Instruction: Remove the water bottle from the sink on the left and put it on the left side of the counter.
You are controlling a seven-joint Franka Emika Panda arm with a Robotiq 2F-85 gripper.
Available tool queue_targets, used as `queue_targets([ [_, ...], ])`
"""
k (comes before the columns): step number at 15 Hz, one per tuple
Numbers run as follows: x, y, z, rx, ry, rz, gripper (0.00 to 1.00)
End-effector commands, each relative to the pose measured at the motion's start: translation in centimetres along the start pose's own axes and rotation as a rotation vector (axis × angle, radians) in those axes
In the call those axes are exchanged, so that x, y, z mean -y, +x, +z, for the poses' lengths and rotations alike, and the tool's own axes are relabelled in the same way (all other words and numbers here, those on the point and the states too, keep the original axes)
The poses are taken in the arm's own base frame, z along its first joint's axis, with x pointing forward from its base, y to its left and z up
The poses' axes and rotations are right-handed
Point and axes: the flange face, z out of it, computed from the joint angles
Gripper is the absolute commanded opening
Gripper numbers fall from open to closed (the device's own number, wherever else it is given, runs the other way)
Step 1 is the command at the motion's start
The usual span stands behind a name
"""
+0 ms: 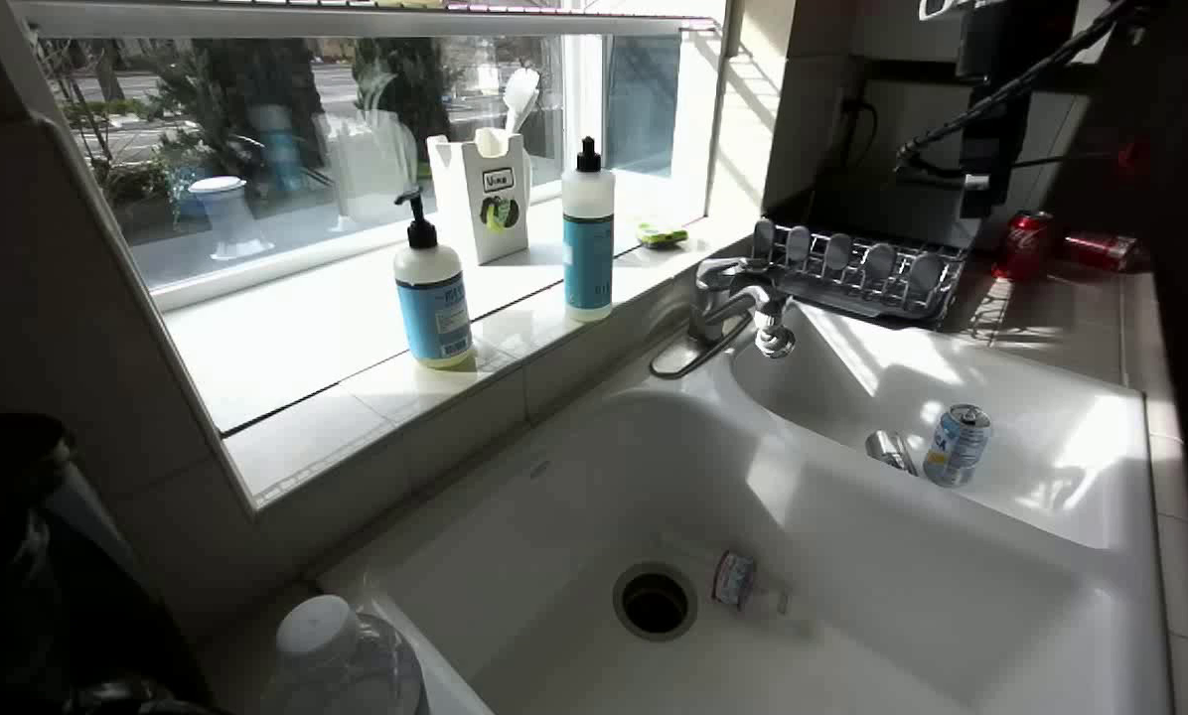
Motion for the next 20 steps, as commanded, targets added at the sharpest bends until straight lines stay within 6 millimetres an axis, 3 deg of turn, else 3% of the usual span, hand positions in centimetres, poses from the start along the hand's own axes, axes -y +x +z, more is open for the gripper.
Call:
queue_targets([
  [1, 0.0, 0.0, -0.1, 0.001, 0.0, 0.0, 1.0],
  [4, 0.0, 0.0, -0.1, 0.001, 0.0, 0.0, 1.0],
  [6, 0.0, 2.9, 2.9, 0.066, 0.021, -0.024, 1.0],
  [7, 0.1, 0.5, 0.6, 0.016, 0.005, -0.003, 1.0],
  [10, 0.0, 2.4, 2.9, 0.07, 0.008, -0.01, 1.0],
  [13, 1.8, 3.3, 4.6, 0.097, -0.004, -0.042, 1.0],
  [17, 4.9, 3.3, 8.6, 0.152, 0.044, -0.111, 1.0],
  [20, 5.8, 3.0, 13.3, 0.21, 0.064, -0.12, 1.0],
])
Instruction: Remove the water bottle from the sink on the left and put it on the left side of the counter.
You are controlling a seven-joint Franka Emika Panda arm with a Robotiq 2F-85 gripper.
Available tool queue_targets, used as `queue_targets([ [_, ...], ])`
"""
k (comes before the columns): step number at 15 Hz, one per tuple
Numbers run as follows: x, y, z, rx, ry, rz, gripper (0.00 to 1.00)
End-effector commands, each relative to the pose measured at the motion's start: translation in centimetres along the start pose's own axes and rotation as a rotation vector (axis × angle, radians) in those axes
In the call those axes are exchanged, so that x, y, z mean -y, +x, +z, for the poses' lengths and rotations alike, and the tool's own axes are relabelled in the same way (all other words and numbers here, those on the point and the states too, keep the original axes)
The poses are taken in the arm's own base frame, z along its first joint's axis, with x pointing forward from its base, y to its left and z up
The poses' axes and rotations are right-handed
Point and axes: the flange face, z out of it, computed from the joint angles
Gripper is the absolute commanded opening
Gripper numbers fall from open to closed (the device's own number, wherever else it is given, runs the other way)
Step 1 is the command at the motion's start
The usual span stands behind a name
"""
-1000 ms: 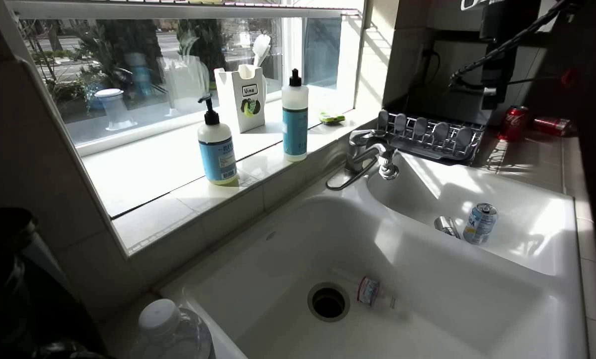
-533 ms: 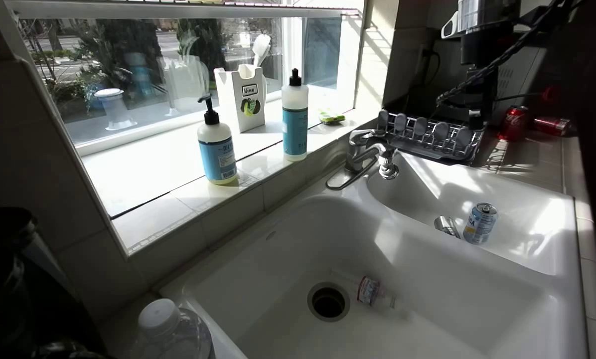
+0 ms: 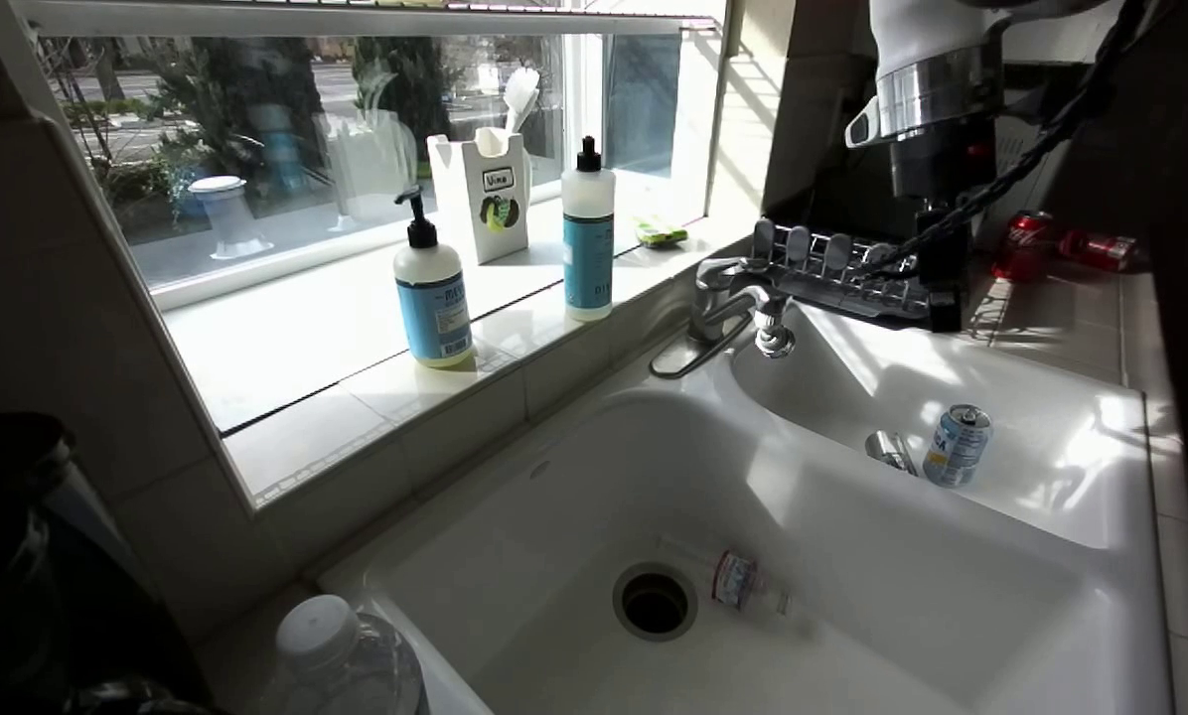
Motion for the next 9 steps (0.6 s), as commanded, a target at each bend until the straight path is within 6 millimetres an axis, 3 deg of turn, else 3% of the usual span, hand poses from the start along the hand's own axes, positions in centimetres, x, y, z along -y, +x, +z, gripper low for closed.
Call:
queue_targets([
  [1, 0.6, 0.6, 5.3, 0.023, 0.023, -0.029, 1.0],
  [6, 2.0, 2.0, 12.1, -0.046, -0.053, -0.089, 1.0],
  [9, 3.9, 1.4, 15.0, -0.055, -0.023, -0.151, 1.0],
])
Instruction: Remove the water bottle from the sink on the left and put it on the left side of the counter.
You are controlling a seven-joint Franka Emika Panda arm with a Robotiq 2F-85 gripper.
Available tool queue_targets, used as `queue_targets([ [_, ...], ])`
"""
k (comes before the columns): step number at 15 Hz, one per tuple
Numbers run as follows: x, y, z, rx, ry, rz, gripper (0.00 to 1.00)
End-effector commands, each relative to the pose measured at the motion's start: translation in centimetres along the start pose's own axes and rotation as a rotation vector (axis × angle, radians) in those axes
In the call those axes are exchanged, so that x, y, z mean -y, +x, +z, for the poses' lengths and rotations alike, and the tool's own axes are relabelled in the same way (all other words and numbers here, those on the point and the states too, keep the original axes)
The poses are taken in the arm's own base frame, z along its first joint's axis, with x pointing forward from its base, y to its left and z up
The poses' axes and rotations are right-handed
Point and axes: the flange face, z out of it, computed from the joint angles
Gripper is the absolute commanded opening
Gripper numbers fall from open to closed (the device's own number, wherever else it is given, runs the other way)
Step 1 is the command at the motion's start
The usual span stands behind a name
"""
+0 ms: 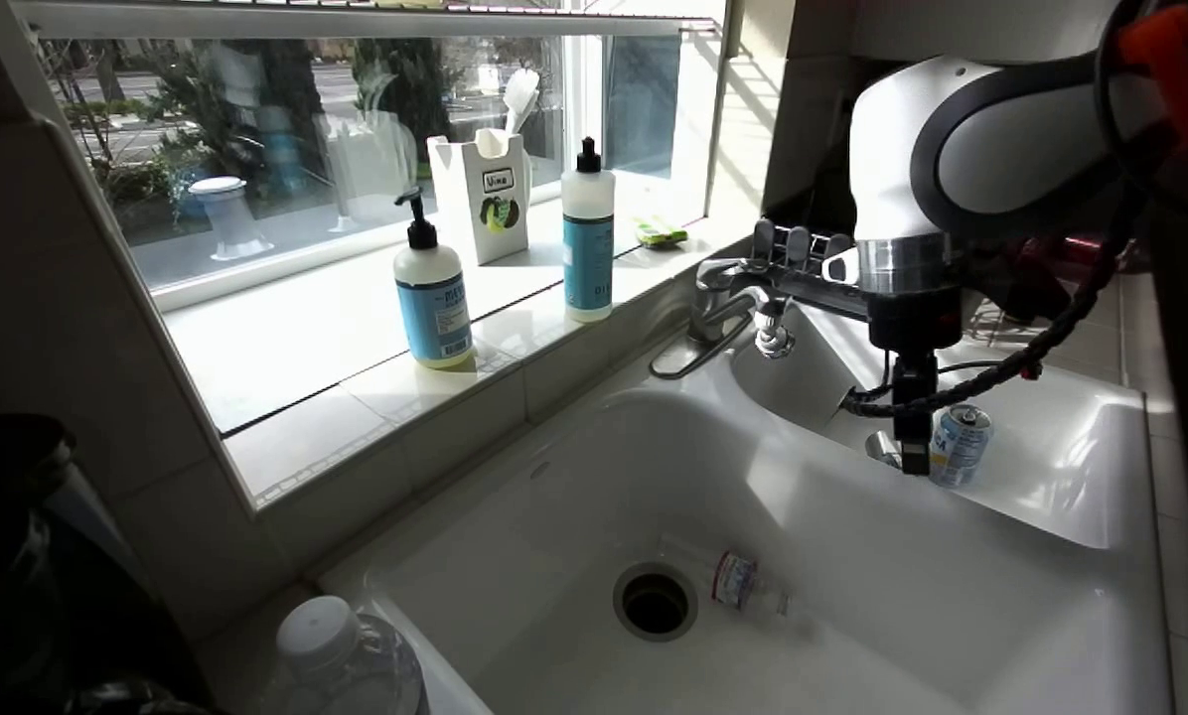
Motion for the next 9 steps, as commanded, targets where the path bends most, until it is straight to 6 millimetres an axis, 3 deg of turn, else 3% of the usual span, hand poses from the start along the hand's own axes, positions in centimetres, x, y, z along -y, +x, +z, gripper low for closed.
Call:
queue_targets([
  [1, 2.7, -1.5, 2.7, -0.011, 0.002, -0.058, 1.0],
  [2, 1.3, -0.2, 1.9, 0.013, 0.0, -0.038, 1.0],
  [4, 2.2, -0.6, 2.8, 0.021, -0.006, -0.055, 1.0],
  [9, 2.4, -0.9, 2.4, 0.011, -0.01, -0.058, 1.0],
])
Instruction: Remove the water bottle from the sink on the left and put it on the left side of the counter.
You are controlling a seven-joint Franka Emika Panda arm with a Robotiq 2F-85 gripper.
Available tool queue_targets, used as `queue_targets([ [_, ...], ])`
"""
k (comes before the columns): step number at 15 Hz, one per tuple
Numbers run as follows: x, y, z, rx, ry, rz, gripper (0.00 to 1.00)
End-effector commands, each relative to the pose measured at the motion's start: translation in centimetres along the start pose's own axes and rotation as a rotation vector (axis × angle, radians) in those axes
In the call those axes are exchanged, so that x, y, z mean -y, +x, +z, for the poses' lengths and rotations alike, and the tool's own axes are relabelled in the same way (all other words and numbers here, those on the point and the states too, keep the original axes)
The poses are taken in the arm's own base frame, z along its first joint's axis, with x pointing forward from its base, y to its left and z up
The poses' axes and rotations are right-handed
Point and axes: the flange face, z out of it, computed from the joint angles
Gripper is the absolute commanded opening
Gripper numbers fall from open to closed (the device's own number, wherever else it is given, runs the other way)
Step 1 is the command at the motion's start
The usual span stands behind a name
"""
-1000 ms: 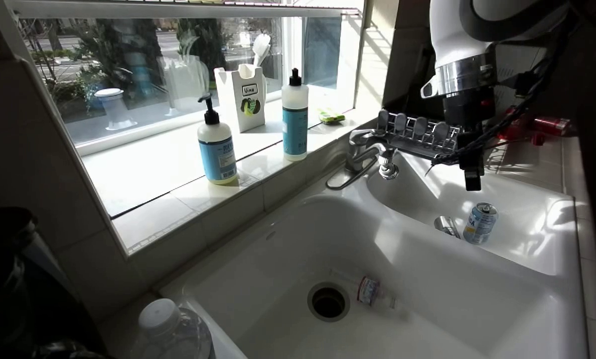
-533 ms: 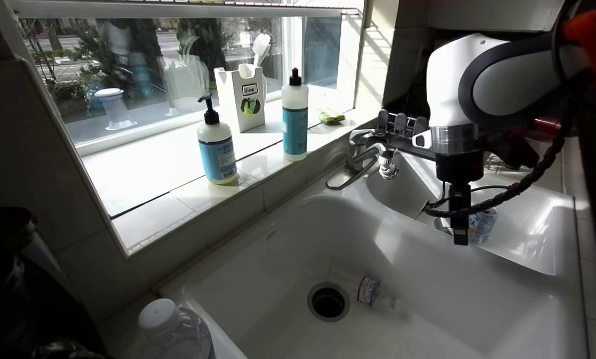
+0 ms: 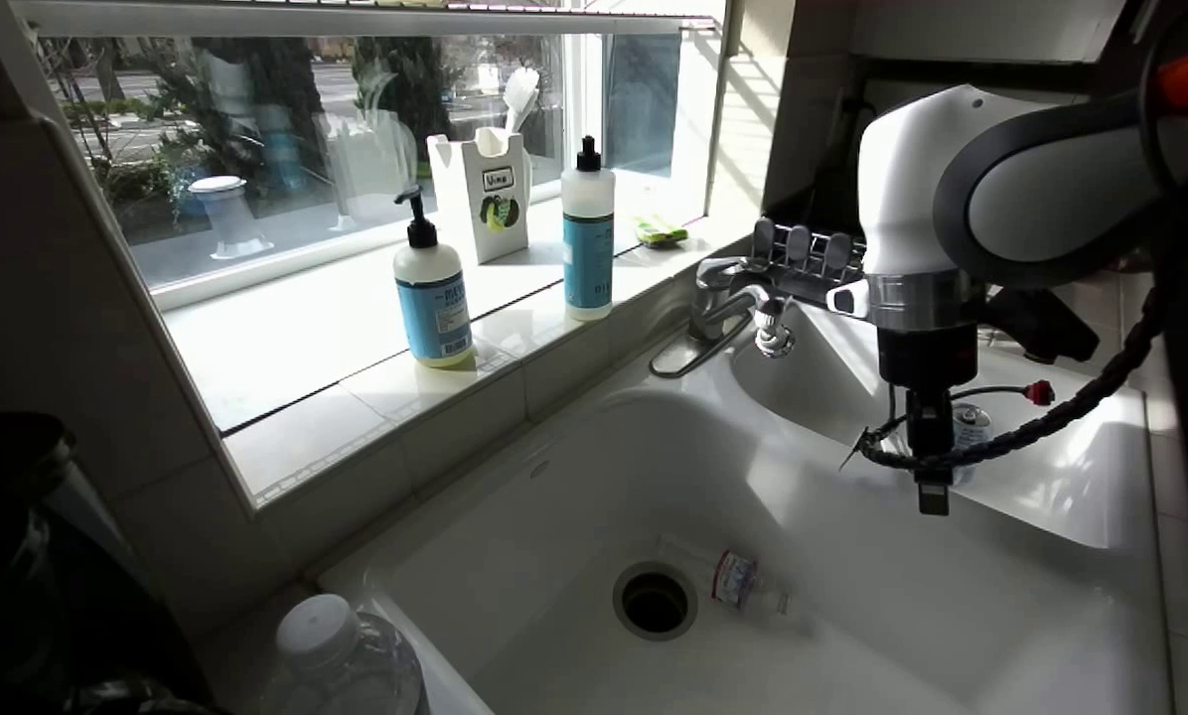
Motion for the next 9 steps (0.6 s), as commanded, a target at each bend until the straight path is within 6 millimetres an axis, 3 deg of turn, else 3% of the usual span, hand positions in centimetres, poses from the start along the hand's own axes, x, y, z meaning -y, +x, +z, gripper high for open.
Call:
queue_targets([
  [1, 0.01, 0.01, -0.06, 0.001, 0.0, 0.0, 1.0],
  [9, 0.63, -0.16, -0.17, -0.005, -0.008, 0.012, 1.0],
])
